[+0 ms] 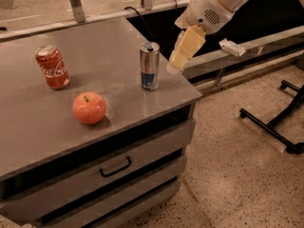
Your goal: Move redbull can near coke can
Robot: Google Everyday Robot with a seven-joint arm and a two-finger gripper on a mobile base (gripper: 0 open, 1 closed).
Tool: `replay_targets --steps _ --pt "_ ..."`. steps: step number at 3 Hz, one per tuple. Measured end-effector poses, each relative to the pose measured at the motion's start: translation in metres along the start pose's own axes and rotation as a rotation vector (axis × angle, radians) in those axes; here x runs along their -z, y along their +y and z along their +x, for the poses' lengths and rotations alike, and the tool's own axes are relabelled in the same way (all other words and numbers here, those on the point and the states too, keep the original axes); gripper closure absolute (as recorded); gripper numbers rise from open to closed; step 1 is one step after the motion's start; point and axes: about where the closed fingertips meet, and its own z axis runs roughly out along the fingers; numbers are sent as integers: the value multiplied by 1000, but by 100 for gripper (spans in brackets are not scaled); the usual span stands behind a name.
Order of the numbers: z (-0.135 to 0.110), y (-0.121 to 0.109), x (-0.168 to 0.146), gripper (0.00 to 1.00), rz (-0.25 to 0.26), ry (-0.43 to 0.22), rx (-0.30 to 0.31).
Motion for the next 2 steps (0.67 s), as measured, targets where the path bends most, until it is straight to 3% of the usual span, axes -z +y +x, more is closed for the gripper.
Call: replay_targets --steps 2 --pt "-11 -5 -19 0 -31 -206 -94"
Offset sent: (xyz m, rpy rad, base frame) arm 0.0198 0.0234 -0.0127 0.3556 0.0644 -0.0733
